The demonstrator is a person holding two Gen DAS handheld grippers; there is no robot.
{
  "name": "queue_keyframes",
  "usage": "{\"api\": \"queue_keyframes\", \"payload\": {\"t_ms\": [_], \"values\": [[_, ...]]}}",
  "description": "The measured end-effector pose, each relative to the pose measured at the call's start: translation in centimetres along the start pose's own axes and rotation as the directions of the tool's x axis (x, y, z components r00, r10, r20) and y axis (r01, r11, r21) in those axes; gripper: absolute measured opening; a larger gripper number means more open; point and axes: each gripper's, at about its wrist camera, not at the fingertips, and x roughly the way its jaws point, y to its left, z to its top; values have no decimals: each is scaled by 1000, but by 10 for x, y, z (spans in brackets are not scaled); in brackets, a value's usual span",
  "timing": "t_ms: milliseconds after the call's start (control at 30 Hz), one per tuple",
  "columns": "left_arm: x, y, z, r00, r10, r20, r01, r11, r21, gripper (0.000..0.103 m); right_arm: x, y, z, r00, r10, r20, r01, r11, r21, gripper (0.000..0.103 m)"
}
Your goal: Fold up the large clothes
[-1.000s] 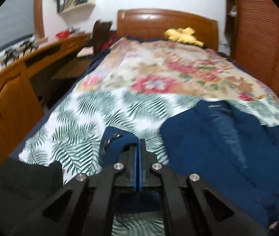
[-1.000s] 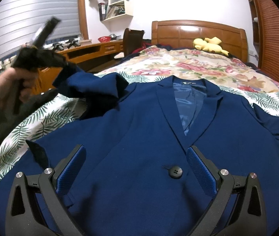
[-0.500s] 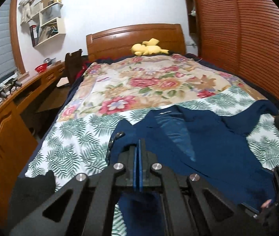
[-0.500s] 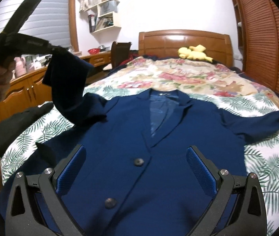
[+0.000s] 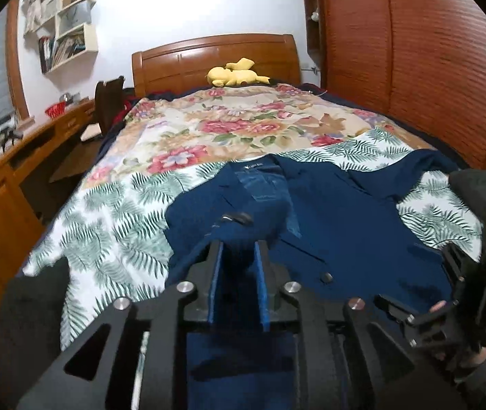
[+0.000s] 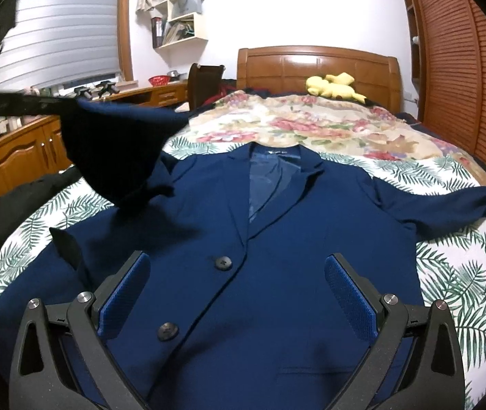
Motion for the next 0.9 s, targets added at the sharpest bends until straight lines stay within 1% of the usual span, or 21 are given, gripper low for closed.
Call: {"api": "queue_keyframes", "payload": {"t_ms": [67,167,267,400,500,567,633,700,767,833,900], "values": [[-6,4,-13,1000,-4,13,5,1000,-21,25,2,2,-2,1000,-2,-4,2,1000,-7,103],[-13,9,-31,1000,4,30,-3,999,-35,30,4,6,-4,1000,-7,-13,7,1000,-20,103],[-19,16,-49,999,8,38,-6,999,-50,33,5,9,-6,1000,-9,-23,8,1000,-25,103],[-21,24,-68,999,21,49,-17,998,-66,34,5,13,-7,999,9,-31,-10,1000,-28,103],[-22,29,-76,999,3,50,1,997,-74,34,8,17,-9,998,33,-49,-34,999,-26,103],[-25,30,-80,998,6,63,-1,997,-75,34,9,21,-9,997,41,-59,-43,999,-24,103],[-29,33,-86,997,28,77,-22,997,-77,34,10,27,-8,995,63,-71,-65,997,-31,101],[-30,38,-90,997,23,73,-17,996,-82,34,13,34,-7,993,76,-86,-80,996,-38,98],[-32,43,-93,998,14,68,-7,996,-94,34,17,40,-6,990,93,-104,-99,994,-50,94],[-34,47,-96,998,18,66,-11,995,-100,34,26,49,-3,985,111,-134,-121,990,-71,87],[-38,52,-99,997,21,70,-13,995,-104,34,33,60,0,979,129,-160,-146,985,-96,82]]}}
